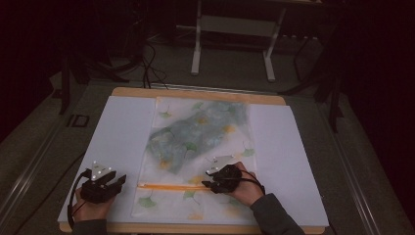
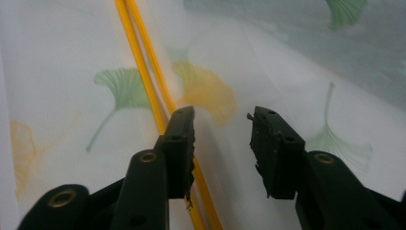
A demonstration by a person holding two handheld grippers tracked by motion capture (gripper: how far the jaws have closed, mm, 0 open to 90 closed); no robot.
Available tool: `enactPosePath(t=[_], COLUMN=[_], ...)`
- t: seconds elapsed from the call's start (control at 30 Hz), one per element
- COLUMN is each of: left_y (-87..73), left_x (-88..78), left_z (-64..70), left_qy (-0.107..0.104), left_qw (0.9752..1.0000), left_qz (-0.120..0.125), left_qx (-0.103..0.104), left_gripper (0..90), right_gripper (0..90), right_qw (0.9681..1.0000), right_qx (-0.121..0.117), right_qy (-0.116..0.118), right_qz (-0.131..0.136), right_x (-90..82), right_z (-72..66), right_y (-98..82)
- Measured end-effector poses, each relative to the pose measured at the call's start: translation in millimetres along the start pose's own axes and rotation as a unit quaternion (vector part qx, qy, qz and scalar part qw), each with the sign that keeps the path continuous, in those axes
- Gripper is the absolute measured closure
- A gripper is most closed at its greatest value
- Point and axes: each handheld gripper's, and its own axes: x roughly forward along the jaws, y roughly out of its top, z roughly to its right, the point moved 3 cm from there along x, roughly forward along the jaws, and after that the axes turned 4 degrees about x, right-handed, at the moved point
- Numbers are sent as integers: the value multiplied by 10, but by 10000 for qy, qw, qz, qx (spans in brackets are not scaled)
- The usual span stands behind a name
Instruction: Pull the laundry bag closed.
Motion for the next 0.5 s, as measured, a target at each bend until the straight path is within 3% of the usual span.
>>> enactPosePath(t=[0.5], left_y=[9], left_x=[-5], left_z=[4], left_qy=[-86], left_qw=[10000], left_qz=[11], left_qx=[-7], left_gripper=[578], right_gripper=[661], right_qw=[9994], right_qx=[-216], right_qy=[252], right_qz=[65], right_x=[253], right_z=[-163], right_y=[281])
